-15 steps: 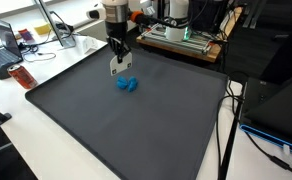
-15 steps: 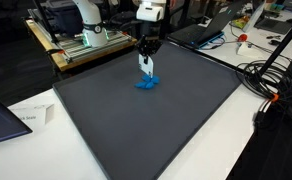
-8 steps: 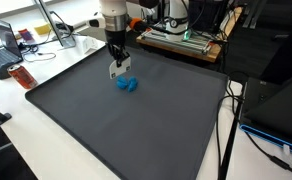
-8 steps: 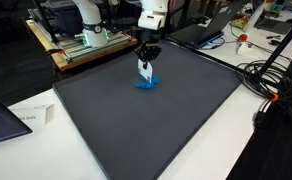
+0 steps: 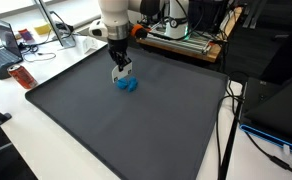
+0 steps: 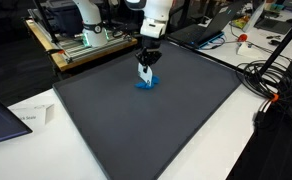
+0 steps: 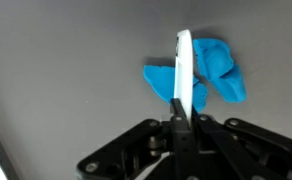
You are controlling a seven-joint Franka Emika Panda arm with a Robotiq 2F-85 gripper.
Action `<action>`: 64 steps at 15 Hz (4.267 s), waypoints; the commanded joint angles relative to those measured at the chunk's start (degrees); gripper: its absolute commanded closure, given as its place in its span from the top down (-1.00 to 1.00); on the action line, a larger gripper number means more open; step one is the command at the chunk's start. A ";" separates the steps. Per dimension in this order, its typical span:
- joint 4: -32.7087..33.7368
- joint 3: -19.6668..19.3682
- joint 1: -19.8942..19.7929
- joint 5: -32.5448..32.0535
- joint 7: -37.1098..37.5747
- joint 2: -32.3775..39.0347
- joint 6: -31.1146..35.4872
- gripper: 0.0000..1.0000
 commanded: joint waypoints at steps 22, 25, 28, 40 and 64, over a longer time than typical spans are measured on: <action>3.17 -1.71 0.96 1.72 -0.98 5.61 -0.03 -0.92; 3.18 -1.71 0.94 1.77 -1.09 5.61 -0.03 -0.92; 3.18 -1.71 0.93 1.77 -1.13 5.61 -0.03 -0.98; 0.32 -0.42 -1.92 5.30 -9.38 5.29 -0.86 -0.98; -18.22 0.44 -13.41 18.66 -39.03 -10.63 0.17 -0.98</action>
